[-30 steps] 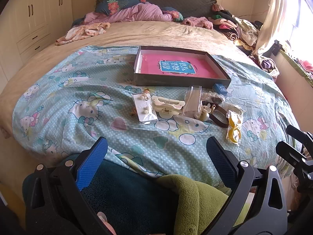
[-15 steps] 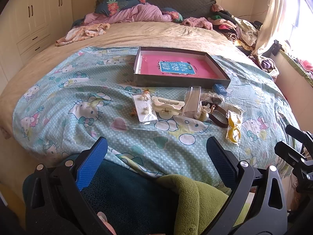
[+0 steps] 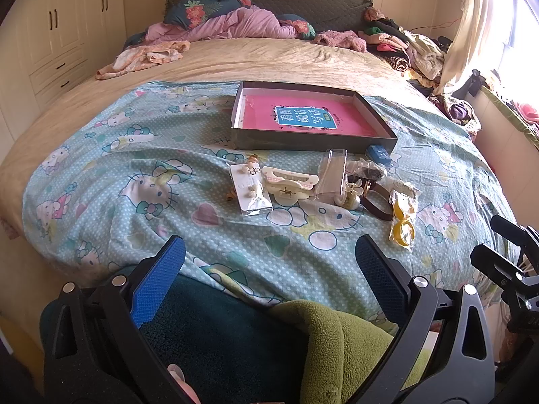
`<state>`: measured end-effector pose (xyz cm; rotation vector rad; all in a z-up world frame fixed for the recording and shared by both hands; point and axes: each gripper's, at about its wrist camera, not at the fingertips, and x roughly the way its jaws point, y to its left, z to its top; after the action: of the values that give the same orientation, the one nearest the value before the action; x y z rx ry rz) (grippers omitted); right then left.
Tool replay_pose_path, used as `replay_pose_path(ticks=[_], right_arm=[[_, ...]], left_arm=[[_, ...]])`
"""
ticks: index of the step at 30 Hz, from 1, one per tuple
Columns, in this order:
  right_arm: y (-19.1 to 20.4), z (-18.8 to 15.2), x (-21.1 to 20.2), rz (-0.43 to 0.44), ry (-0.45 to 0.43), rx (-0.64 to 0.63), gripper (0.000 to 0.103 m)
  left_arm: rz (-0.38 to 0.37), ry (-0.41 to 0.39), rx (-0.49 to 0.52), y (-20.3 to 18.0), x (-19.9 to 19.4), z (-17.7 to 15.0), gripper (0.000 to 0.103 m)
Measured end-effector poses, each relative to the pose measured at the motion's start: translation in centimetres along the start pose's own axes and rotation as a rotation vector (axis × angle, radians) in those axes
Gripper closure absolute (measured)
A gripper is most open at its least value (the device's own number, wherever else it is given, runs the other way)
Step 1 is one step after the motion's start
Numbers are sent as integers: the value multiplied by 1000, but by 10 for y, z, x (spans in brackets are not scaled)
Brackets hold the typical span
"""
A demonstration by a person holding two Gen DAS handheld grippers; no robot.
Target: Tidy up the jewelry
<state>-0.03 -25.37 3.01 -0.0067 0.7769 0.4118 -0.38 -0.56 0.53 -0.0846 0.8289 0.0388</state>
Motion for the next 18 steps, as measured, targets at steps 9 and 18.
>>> replay_pose_path(ticks=[9,18], right_arm=[[0,-1,2,5,5,-6,4],[0,4,6,8,7,-24,4]], left_arm=[[1,0,-1,0,-1,1,9],[3,12,-4,4,2,4,9]])
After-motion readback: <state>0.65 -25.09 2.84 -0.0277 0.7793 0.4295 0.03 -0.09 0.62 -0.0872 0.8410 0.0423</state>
